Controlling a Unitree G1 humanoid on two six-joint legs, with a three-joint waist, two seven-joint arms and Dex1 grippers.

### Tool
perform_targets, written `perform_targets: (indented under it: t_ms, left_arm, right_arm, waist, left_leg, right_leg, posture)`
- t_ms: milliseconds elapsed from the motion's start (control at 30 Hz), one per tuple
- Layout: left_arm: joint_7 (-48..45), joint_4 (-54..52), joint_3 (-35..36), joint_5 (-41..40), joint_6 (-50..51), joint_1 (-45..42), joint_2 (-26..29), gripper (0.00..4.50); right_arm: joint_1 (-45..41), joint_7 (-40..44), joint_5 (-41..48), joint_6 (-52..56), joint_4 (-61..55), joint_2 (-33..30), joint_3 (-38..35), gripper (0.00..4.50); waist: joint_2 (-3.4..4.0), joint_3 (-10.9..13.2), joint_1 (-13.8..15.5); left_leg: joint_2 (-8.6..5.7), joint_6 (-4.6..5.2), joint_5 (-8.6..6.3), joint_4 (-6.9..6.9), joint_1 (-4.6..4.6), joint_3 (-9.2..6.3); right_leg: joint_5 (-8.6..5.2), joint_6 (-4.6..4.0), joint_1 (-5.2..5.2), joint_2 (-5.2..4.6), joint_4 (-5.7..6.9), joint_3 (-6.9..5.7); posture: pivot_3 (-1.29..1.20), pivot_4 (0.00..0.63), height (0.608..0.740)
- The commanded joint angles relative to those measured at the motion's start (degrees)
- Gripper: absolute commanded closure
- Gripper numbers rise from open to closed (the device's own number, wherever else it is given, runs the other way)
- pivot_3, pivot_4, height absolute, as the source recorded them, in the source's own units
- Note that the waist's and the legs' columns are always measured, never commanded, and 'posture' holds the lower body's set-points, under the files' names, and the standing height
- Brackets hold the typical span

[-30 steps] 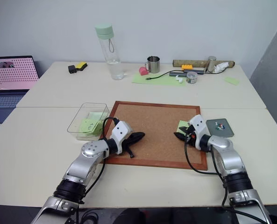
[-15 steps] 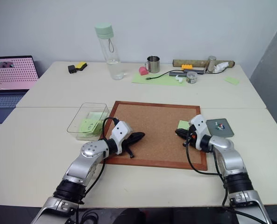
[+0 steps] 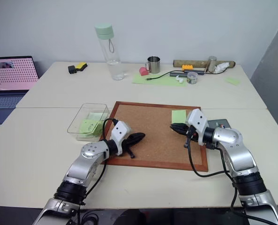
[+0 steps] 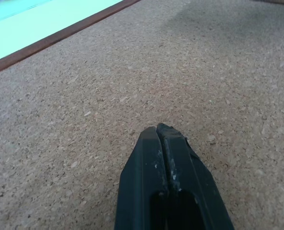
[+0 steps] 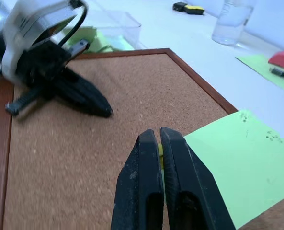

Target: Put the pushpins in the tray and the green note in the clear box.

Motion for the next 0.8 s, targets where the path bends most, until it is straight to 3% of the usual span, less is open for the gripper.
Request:
perform_targets:
  t_ms: [33, 233, 500, 800]
  left_arm:
    - [-3.2, -6.2, 1.9, -6.6, 8.3, 1.6, 0.4, 3.68]
    - [-2.2, -18.2, 6.6, -20.4, 22.7, 2.0, -2.3, 2.61]
    - [3.3, -21.2, 12.0, -36.1, 35.2, -1.1, -11.0, 1.18]
    - [3.1, -15.5, 8.2, -33.7, 33.7, -4.5, -12.0, 1.18]
  right_arm:
    - [-1.0, 1.4, -3.8, -7.4, -2.3, -2.0, 1.6, 4.50]
    - [-1.6, 0.8, -9.3, -19.2, 0.7, -3.2, 3.3, 4.50]
    - [-2.6, 2.0, -13.8, -30.7, 2.8, -5.1, 6.2, 4.50]
    - [-1.9, 2.6, -13.9, -33.1, 0.5, -5.6, 7.4, 4.50]
  waist:
    - [-0.02, 0.0, 0.0]
    - [-0.22, 0.2, 0.0]
    - [-0.32, 0.3, 0.1]
    - [-0.32, 0.3, 0.1]
  left_leg:
    - [0.00, 0.00, 0.00, 0.00, 0.00, -0.01]
    - [0.00, -0.03, 0.02, 0.06, -0.18, -0.10]
    - [0.00, -0.11, 0.06, 0.10, -0.19, -0.14]
    - [-0.01, -0.34, 0.19, 0.10, -0.18, -0.14]
  right_leg:
    - [0.00, 0.00, 0.00, 0.00, 0.00, -0.01]
    - [0.00, 0.00, -0.11, 0.00, 0.00, -0.08]
    - [0.00, 0.00, -0.09, 0.00, -0.01, -0.14]
    - [0.00, 0.00, -0.07, 0.00, -0.01, -0.14]
  posture:
    - [0.00, 0.150, 0.740]
    - [0.00, 0.150, 0.740]
    - [0.00, 0.150, 0.740]
    - [0.00, 0.150, 0.740]
